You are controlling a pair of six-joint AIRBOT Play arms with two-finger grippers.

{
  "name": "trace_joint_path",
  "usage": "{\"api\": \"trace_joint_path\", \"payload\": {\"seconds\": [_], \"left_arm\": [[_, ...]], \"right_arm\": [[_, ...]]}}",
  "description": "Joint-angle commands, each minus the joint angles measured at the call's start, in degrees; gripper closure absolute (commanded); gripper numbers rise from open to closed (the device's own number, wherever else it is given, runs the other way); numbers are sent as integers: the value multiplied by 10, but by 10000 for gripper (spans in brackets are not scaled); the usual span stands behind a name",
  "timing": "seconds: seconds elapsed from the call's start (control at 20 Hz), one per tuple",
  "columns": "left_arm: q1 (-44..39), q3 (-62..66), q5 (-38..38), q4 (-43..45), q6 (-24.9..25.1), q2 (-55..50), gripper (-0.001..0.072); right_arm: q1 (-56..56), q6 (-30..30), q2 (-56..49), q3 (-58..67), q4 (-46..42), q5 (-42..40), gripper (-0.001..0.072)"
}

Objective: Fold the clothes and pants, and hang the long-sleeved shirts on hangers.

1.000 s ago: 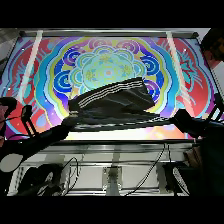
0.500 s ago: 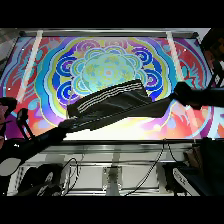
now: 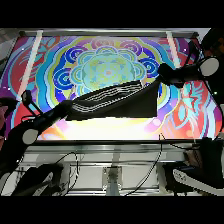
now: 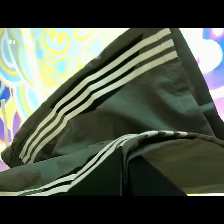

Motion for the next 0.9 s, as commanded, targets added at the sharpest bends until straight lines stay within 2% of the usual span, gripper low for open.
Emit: {"api": "trace_joint_path", "payload": {"seconds": [0.0,0.1,0.2,0.3,0.5,0.65,0.75,0.85], "left_arm": [[0,31,141,-39,-3,-84,688],[-1,43,187,-57,-3,-126,688],[0,45,201,-68,-3,-157,687],[0,45,224,-68,-30,-182,687],[0,45,241,-68,-33,-210,687],[0,45,271,-68,-33,-225,687],[0,45,312,-68,-59,-243,686],[0,45,359,-68,-84,-270,685]], "right_arm": [[25,18,-36,11,2,-54,710],[35,43,-49,11,-7,-106,711],[35,93,-63,11,-38,-129,711],[32,117,-79,11,-48,-144,711],[32,224,-122,11,-112,-176,712],[32,287,-157,11,-120,-221,712],[32,323,-175,11,-117,-256,712],[33,334,-190,13,-109,-265,712]]}}
